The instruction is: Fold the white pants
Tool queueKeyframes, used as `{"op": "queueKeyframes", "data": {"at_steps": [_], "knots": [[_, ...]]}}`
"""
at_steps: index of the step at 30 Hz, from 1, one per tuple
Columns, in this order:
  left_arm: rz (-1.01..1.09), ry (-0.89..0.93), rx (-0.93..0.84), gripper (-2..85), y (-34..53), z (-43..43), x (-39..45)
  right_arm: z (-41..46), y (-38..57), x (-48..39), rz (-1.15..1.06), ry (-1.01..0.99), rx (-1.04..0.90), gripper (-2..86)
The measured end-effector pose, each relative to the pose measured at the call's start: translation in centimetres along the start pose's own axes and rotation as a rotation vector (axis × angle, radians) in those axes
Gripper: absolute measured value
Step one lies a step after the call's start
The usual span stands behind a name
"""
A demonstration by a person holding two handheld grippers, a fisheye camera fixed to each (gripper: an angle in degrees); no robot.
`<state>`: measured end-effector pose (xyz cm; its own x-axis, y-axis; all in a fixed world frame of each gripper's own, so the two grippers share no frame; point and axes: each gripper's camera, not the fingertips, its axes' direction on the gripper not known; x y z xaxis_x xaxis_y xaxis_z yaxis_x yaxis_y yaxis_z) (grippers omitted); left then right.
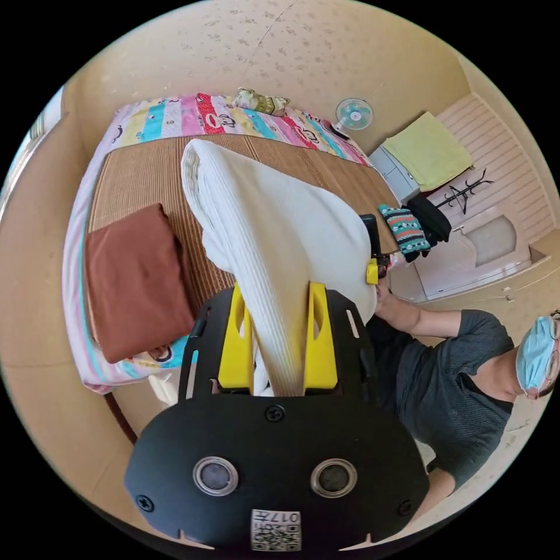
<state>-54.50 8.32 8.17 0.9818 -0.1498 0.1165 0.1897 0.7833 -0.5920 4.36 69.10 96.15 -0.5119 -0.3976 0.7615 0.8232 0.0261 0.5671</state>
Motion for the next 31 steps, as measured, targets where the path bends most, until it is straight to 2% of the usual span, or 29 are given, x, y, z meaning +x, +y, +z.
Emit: {"op": "queueKeyframes", "data": {"at_steps": [1, 3, 5, 7, 9, 10, 11, 12, 14, 15, 18, 22, 24, 25, 27, 31], "knots": [[-0.008, -0.095, -0.005, 15.0, -0.5, -1.8, -0.7, 2.9, -2.5, 0.8, 0.029, 0.007, 0.052, 14.0], [-0.134, -0.435, 0.010, 15.2, -1.3, -7.5, -3.6, 7.1, -5.9, 3.7, 0.116, 0.047, 0.108, 13.9], [-0.278, -0.589, 0.071, 11.2, -0.2, -9.0, -5.8, 10.4, -8.0, 10.2, 0.380, 0.132, 0.124, 13.6], [-0.358, -0.524, 0.129, 8.6, 1.7, -6.9, -8.2, 10.6, -7.4, 14.0, 0.474, 0.267, 0.079, 10.7], [-0.424, -0.224, 0.062, 8.6, 4.3, 1.6, -12.1, 9.7, -5.4, 16.0, 0.496, 0.372, 0.030, 4.6], [-0.446, -0.145, 0.027, 8.6, 5.1, 4.6, -13.1, 8.8, -3.7, 16.4, 0.457, 0.410, -0.001, 3.3], [-0.492, 0.003, -0.052, 8.2, 7.3, 11.3, -14.5, 7.4, -1.8, 16.6, 0.426, 0.438, -0.032, 2.3], [-0.541, 0.102, -0.039, 7.4, 10.2, 17.0, -14.9, 6.5, -0.7, 16.6, 0.417, 0.443, -0.043, 2.0], [-0.625, 0.156, 0.087, 0.7, 15.3, 21.7, -14.7, 2.0, 3.5, 16.1, 0.378, 0.375, -0.086, 1.2], [-0.628, 0.208, 0.241, 0.1, 18.5, 22.8, -14.0, 0.6, 4.5, 15.7, 0.369, 0.361, -0.091, 1.1], [-0.664, 0.225, 0.504, -0.8, 24.9, 22.5, -11.1, -7.5, 9.2, 12.0, 0.304, 0.352, -0.101, 0.8], [-0.718, 0.306, 0.570, -1.0, 31.5, 23.3, -4.0, -18.3, 16.2, 3.9, 0.182, 0.372, -0.081, 0.6], [-0.684, 0.338, 0.661, -1.0, 36.7, 26.3, 4.9, -22.7, 20.0, 0.6, 0.181, 0.402, -0.027, 0.5], [-0.682, 0.321, 0.649, -1.0, 37.6, 27.3, 7.1, -25.4, 22.7, -1.4, 0.203, 0.439, 0.019, 0.5], [-0.679, 0.211, 0.491, -1.0, 38.8, 31.6, 14.7, -29.1, 26.6, -4.5, 0.232, 0.498, 0.092, 0.5], [-0.561, 0.165, 0.368, -1.0, 36.4, 33.8, 20.9, -36.5, 32.9, -11.1, 0.293, 0.641, 0.265, 0.6]]}}
